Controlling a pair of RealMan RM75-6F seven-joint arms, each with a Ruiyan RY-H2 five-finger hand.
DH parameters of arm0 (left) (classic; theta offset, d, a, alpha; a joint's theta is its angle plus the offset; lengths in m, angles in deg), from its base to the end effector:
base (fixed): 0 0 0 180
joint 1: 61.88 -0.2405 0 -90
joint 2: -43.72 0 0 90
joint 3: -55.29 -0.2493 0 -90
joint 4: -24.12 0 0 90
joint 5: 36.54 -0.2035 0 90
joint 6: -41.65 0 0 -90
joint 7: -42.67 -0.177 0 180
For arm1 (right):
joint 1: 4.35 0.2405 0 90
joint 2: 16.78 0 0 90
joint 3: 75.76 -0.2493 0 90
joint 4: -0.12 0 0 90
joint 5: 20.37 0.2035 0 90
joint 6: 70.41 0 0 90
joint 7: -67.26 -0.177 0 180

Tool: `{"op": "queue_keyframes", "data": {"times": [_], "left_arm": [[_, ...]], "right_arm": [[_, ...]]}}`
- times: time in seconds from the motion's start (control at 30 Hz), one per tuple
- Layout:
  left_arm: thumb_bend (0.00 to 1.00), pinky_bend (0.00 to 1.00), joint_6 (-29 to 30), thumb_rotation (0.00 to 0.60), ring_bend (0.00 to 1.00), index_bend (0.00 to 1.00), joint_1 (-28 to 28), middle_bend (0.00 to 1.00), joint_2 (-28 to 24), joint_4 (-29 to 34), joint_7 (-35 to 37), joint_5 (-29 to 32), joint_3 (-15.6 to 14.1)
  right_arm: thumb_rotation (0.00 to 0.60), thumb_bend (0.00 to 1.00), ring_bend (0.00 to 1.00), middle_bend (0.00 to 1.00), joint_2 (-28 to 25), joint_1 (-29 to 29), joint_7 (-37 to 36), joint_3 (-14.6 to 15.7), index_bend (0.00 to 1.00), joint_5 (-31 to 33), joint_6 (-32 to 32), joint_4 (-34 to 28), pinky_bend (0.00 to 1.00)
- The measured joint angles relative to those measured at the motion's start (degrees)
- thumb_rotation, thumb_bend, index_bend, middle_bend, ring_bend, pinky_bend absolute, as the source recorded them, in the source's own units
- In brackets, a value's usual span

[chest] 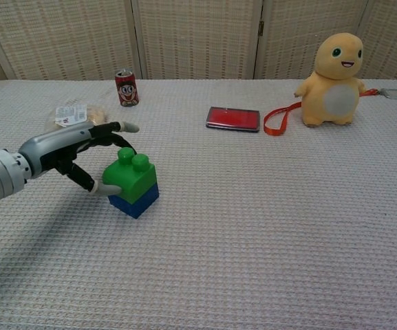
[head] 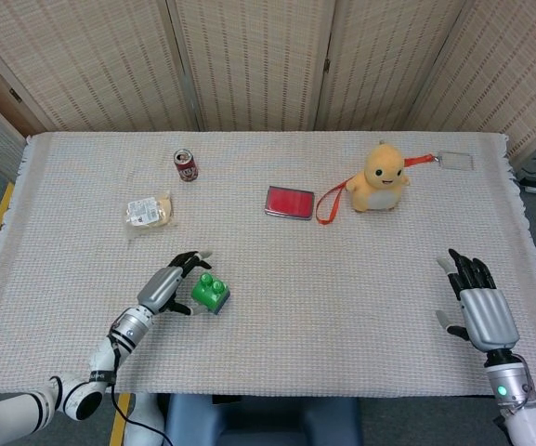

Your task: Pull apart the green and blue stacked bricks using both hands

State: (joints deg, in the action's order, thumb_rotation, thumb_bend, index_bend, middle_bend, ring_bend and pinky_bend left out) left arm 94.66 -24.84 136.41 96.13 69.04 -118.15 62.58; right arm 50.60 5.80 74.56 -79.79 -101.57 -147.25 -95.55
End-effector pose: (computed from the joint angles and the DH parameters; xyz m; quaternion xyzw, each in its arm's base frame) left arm -0.1751 0.3518 -0.0447 -0.6428 -0.5562 -0.4559 0.2638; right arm -0.2836 -0.2409 0.1225 0.6221 -0.4107 0.3630 0.5591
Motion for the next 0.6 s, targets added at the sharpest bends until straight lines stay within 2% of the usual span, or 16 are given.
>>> {"op": "queue_keyframes", "data": {"times": [0.6], "left_arm": [[0.25,0.00,1.0,0.600,0.06,0.16,0.3,0.36,1.1,-0.7,2.1,0.0,-0.6]], "right_arm": [[0.600,0.36,0.00,0.00,0.1,0.0,0.1,-0.2,0.00,0.3,-0.1,0.1,0.00]]}}
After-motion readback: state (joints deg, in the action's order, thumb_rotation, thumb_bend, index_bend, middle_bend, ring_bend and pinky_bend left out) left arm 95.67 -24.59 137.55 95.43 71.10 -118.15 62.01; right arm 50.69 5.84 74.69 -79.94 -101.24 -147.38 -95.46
